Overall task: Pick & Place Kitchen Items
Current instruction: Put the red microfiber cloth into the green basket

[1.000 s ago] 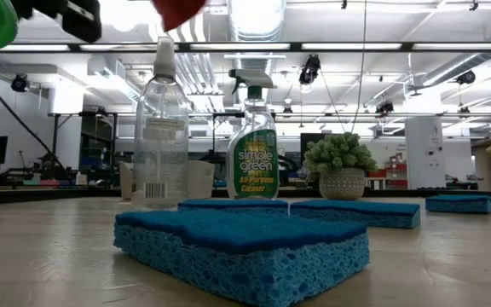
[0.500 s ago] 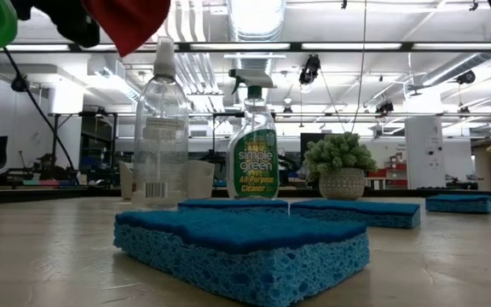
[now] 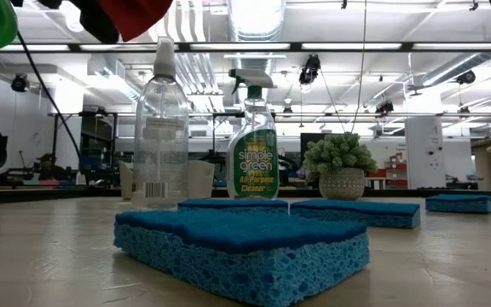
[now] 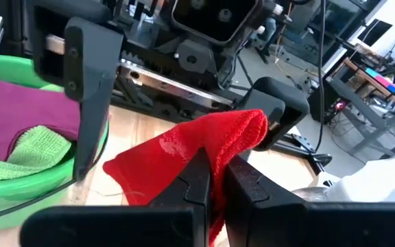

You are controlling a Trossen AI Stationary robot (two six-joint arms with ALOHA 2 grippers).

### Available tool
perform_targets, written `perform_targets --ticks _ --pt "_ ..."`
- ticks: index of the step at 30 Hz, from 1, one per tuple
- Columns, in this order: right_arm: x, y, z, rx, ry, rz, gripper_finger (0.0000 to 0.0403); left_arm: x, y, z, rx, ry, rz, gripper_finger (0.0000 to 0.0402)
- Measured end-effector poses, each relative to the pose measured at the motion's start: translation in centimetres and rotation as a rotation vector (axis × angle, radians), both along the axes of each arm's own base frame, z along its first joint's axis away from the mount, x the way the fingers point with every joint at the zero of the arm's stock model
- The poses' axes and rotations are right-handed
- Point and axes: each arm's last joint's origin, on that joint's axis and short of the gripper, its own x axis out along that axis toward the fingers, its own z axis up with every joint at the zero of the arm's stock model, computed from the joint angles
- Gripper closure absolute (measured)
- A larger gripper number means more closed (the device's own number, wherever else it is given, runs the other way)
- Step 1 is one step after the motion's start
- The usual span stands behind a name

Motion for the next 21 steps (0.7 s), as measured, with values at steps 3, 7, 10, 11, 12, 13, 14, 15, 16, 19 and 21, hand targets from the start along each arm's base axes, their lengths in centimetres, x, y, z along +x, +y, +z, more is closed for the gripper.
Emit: perform_targets --ticks 3,7,10,11,12,13,14,15,16,19,21 --pt "0.0 0.0 0.0 0.000 -0.001 0.000 0.0385 0.3 -0.1 -0.3 0.012 0.045 0.037 0.0086" --pt "-0.1 0.1 0.0 0.001 -0.001 0.003 0.0385 0.3 -0.1 -0.3 0.000 0.086 0.044 0.0150" --pt "-0.1 0.3 0.0 0.001 -0.001 0.007 0.0385 0.2 0.0 -0.3 -0.005 0.090 0.045 0.0218" --pt "-0.1 0.3 0.0 0.001 0.000 0.009 0.0385 0.2 0.0 -0.3 -0.007 0.090 0.045 0.0242" --pt "-0.1 0.4 0.0 0.002 0.000 0.013 0.0385 0.2 0.0 -0.3 -0.005 0.093 0.045 0.0267" --pt "-0.1 0.4 0.0 0.003 0.001 0.017 0.0385 0.2 0.0 -0.3 -0.004 0.094 0.045 0.0294" --pt "-0.2 0.5 0.0 0.005 0.001 0.021 0.0385 0.1 0.0 -0.3 -0.005 0.093 0.045 0.0320" --pt "-0.2 0.5 0.0 0.009 0.002 0.028 0.0385 0.1 0.0 -0.3 -0.004 0.094 0.045 0.0348" --pt "-0.2 0.6 -0.1 0.012 0.003 0.038 0.0385 0.1 0.0 -0.3 -0.003 0.095 0.045 0.0373" --pt "-0.2 0.8 -0.1 0.029 0.011 0.098 0.0385 0.1 0.0 -0.4 0.011 0.110 0.043 0.0388" --pt "-0.2 1.1 -0.1 0.046 0.003 0.141 0.0385 0.1 -0.1 -0.4 0.024 0.123 0.035 0.0388"
